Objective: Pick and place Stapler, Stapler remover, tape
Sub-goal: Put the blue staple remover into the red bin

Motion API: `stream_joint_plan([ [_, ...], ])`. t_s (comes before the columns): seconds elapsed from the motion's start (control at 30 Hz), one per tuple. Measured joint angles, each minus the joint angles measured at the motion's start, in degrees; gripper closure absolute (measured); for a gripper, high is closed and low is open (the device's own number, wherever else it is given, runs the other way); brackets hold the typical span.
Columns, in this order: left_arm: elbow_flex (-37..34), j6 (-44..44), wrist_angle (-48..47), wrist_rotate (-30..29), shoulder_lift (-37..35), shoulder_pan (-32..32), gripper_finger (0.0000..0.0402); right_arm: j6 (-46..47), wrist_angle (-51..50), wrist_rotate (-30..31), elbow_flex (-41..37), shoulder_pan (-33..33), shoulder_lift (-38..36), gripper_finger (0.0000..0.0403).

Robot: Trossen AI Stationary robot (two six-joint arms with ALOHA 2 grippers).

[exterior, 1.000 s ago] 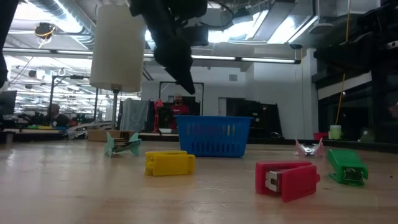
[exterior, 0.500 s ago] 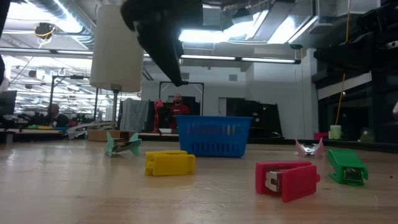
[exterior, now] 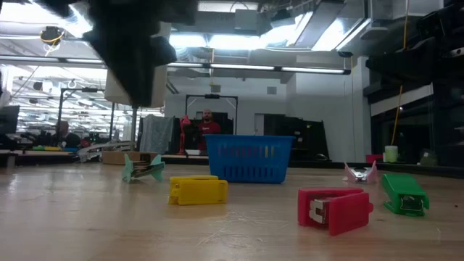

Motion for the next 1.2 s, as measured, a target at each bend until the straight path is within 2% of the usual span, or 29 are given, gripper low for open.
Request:
stream_joint_plan([
  [0.37, -13.7, 18.7, 9.9, -4.0, -5.2, -4.9, 0.0318, 0.0, 0.0, 0.0, 0.0, 0.0, 0.0, 0.0322],
  [0.6, -19.5, 25.5, 19.3, -4.5, -6.5, -4.8, 0.0322, 0.0, 0.0, 0.0, 0.0, 0.0, 0.0, 0.0322],
  [0.8, -21.6, 26.0, 23.3, -5.1, -6.5, -3.5, 0.0322, 0.0, 0.0, 0.0, 0.0, 0.0, 0.0, 0.0322],
  [1.2, -21.6, 26.1, 23.8, -4.4, -4.5, -1.4, 0.0328, 0.0, 0.0, 0.0, 0.0, 0.0, 0.0, 0.0322],
])
